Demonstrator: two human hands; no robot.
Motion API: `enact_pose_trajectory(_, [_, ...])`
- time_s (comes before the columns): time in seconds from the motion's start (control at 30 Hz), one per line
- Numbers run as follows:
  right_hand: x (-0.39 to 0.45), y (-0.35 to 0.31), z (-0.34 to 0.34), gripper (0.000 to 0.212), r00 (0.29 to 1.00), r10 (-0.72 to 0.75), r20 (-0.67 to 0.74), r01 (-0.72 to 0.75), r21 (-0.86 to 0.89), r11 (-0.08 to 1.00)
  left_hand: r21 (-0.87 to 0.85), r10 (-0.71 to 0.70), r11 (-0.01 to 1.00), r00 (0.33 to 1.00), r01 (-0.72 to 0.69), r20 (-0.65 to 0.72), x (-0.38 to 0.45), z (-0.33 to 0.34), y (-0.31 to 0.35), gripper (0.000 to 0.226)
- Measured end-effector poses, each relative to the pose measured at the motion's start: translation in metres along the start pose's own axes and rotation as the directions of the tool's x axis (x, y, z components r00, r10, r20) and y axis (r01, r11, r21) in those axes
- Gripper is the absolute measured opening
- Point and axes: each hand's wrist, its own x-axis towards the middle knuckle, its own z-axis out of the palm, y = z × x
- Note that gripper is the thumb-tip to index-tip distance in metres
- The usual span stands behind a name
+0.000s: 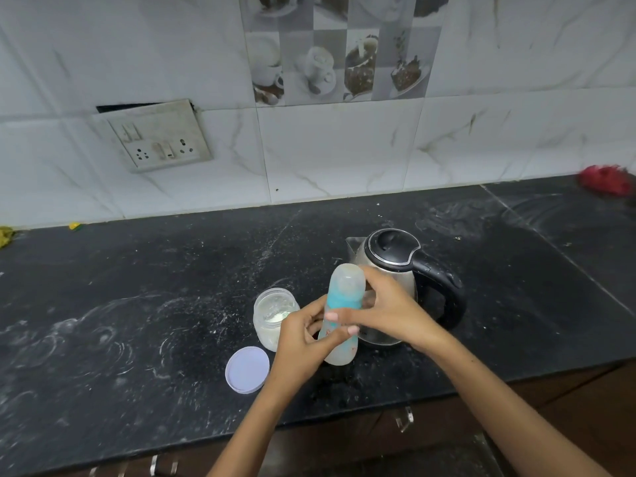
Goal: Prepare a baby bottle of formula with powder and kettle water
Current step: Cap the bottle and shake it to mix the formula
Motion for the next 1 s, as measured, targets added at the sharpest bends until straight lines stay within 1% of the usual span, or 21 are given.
enact_pose_trajectory(0.07, [-0.002,-0.002,-0.01,0.064,0.984,0.031,0.178,-0.066,0.193,0.979,-0.032,-0.025,0.999,1.0,0.025,0.013,0.0,-0.005,-0.001,0.039])
enact_pose_trajectory(0.1, [-0.003,-0.003,-0.016,0.067,0.971,0.022,0.239,-0.09,0.276,0.957,-0.051,-0.039,0.998,0.999,0.04,0.026,0.0,-0.007,0.0,0.04])
enact_pose_trajectory(0.13, [-0.004,-0.004,-0.02,0.067,0.963,0.004,0.269,-0.093,0.318,0.944,-0.067,-0.051,0.996,0.998,0.054,0.042,0.0,-0.009,0.0,0.041])
enact_pose_trajectory(0.17, [-0.004,-0.004,-0.021,0.066,0.964,-0.01,0.264,-0.081,0.329,0.941,-0.079,-0.06,0.995,0.997,0.064,0.056,0.0,-0.01,0.001,0.041])
enact_pose_trajectory(0.2, [-0.003,-0.004,-0.02,0.062,0.975,-0.013,0.222,-0.059,0.314,0.948,-0.085,-0.067,0.994,0.996,0.072,0.06,0.0,-0.009,0.002,0.04])
enact_pose_trajectory(0.27, [0.0,-0.002,-0.01,0.052,0.999,0.021,0.043,-0.03,0.241,0.97,-0.102,-0.074,0.992,0.997,0.076,0.026,0.0,-0.006,0.003,0.036])
enact_pose_trajectory(0.3, [0.001,-0.001,-0.004,0.048,0.998,0.042,-0.054,-0.029,0.213,0.977,-0.113,-0.077,0.991,0.997,0.076,-0.006,0.0,-0.005,0.004,0.033])
enact_pose_trajectory(0.33, [0.001,0.001,0.0,0.045,0.992,0.045,-0.119,-0.02,0.197,0.98,-0.119,-0.079,0.99,0.996,0.074,-0.036,0.001,-0.005,0.004,0.031])
enact_pose_trajectory(0.37, [0.0,0.003,0.002,0.043,0.989,0.034,-0.147,-0.005,0.187,0.982,-0.123,-0.079,0.99,0.995,0.071,-0.058,0.002,-0.006,0.004,0.031])
enact_pose_trajectory(0.43, [-0.004,0.005,-0.001,0.044,0.993,0.012,-0.116,0.006,0.153,0.988,-0.147,-0.087,0.986,0.993,0.073,-0.085,0.004,-0.01,0.007,0.033])
enact_pose_trajectory(0.5, [-0.009,0.008,-0.006,0.047,0.999,0.036,-0.038,-0.03,0.161,0.986,-0.197,-0.111,0.976,0.989,0.091,-0.093,0.005,-0.014,0.012,0.035])
enact_pose_trajectory(0.57, [-0.012,0.01,-0.004,0.051,0.999,0.035,0.037,-0.041,0.184,0.982,-0.226,-0.124,0.969,0.99,0.105,-0.073,0.006,-0.014,0.017,0.037])
enact_pose_trajectory(0.6, [-0.013,0.011,0.0,0.054,0.999,0.018,0.048,-0.026,0.181,0.983,-0.232,-0.127,0.966,0.99,0.11,-0.06,0.007,-0.013,0.02,0.037])
enact_pose_trajectory(0.7, [-0.012,0.013,0.013,0.061,1.0,-0.029,0.0,0.029,0.173,0.985,-0.243,-0.133,0.963,0.991,0.121,-0.033,0.008,-0.007,0.027,0.038])
enact_pose_trajectory(0.8, [-0.01,0.015,0.014,0.059,0.993,-0.076,-0.085,0.086,0.123,0.989,-0.196,-0.111,0.975,0.994,0.104,-0.024,0.01,-0.002,0.032,0.04])
enact_pose_trajectory(0.83, [-0.01,0.015,0.013,0.058,0.989,-0.102,-0.107,0.112,0.084,0.99,-0.184,-0.088,0.98,0.995,0.078,-0.047,0.011,-0.001,0.034,0.046])
enact_pose_trajectory(0.9, [-0.013,0.016,0.013,0.056,0.977,-0.162,-0.142,0.159,-0.033,0.987,-0.168,-0.009,0.986,0.989,-0.017,-0.15,0.013,0.0,0.038,0.066])
enact_pose_trajectory(0.93, [-0.014,0.016,0.014,0.057,0.971,-0.184,-0.153,0.172,-0.085,0.981,-0.152,0.035,0.986,0.98,-0.066,-0.198,0.014,0.0,0.041,0.073])
enact_pose_trajectory(0.97, [-0.015,0.017,0.015,0.057,0.967,-0.198,-0.163,0.18,-0.122,0.976,-0.126,0.074,0.987,0.972,-0.104,-0.223,0.016,0.0,0.043,0.073])
enact_pose_trajectory(1.0, [-0.016,0.018,0.016,0.056,0.963,-0.211,-0.165,0.187,-0.149,0.971,-0.09,0.105,0.988,0.967,-0.129,-0.231,0.019,0.0,0.046,0.069])
